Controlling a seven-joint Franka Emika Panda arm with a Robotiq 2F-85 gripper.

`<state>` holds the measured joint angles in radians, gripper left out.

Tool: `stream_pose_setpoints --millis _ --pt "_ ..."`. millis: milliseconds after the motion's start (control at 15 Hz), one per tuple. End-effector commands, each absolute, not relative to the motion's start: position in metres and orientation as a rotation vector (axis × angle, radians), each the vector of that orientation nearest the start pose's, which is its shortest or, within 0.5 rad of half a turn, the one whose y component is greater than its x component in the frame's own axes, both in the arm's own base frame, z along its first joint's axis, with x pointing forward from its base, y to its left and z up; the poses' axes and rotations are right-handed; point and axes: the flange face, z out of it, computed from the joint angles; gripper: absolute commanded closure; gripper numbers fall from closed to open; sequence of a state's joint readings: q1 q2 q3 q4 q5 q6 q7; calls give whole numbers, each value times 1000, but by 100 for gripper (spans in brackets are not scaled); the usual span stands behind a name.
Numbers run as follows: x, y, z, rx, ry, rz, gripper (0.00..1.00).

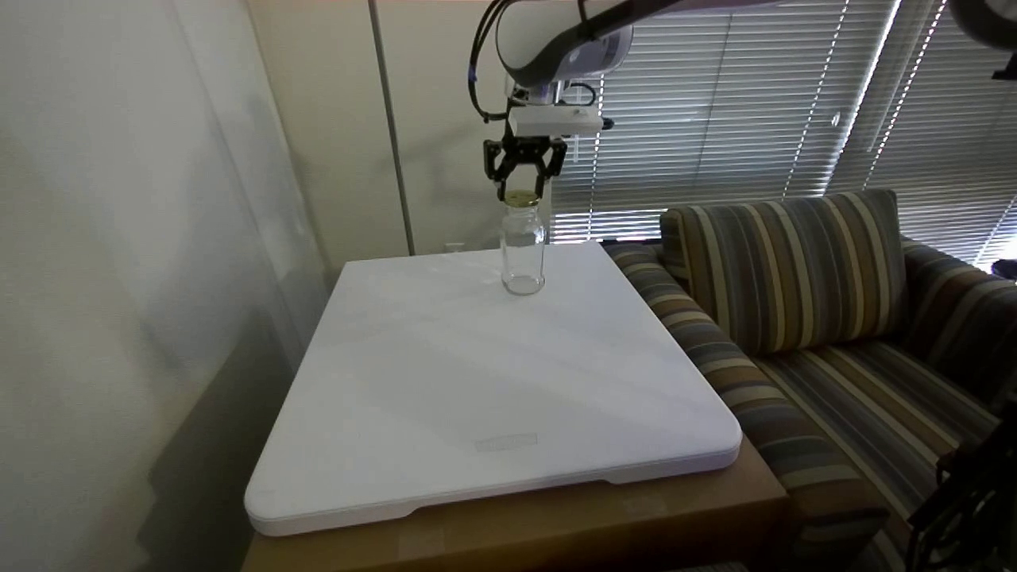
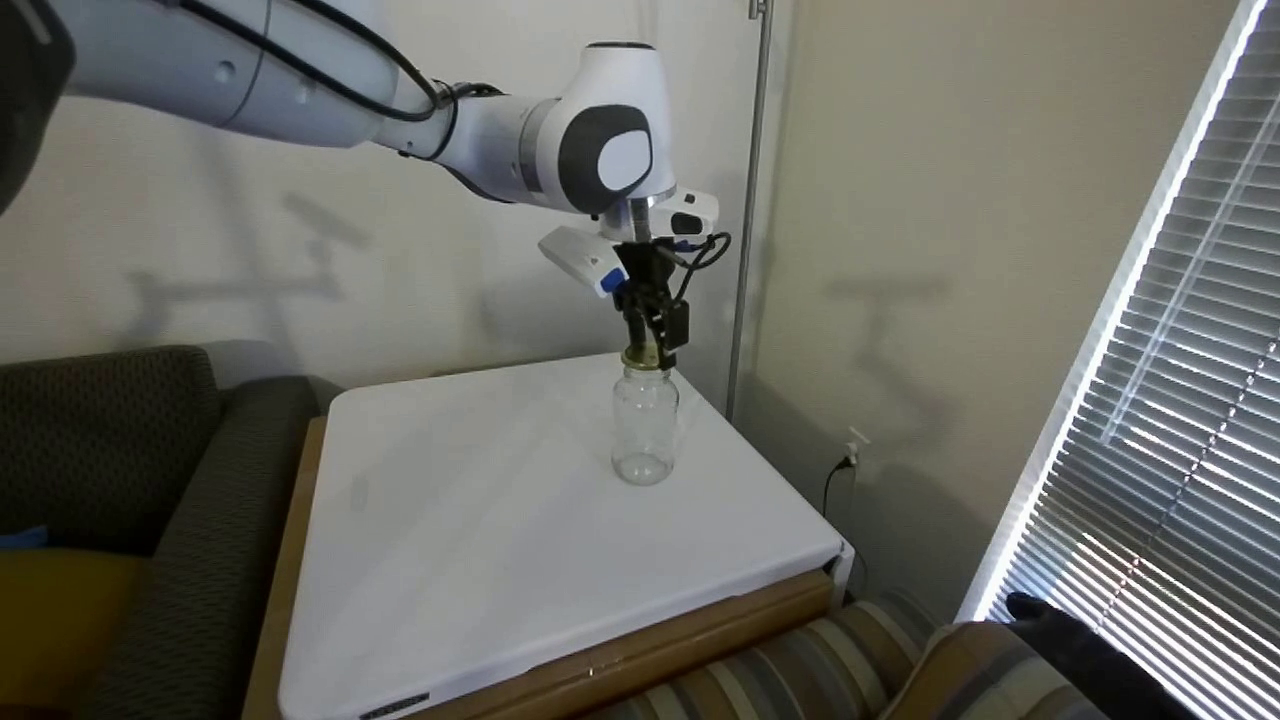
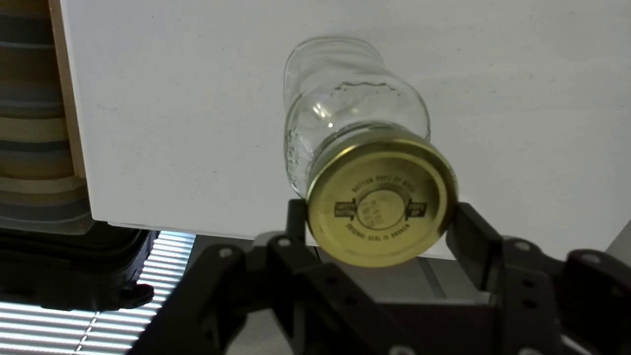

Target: Put the lid on top of the glass jar

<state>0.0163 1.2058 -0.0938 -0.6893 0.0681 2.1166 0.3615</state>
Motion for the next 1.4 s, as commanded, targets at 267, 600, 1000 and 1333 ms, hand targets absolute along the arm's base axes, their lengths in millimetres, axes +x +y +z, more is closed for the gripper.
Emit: stream_pose_setpoints --millis 267,600,1000,1333 --pt "826 -28 225 -2999 639 -344 53" --pt "825 -28 220 -2990 641 -329 53" --pt "822 -30 213 -2973 635 -274 53" --pt "823 -31 224 -2949 649 -273 53"
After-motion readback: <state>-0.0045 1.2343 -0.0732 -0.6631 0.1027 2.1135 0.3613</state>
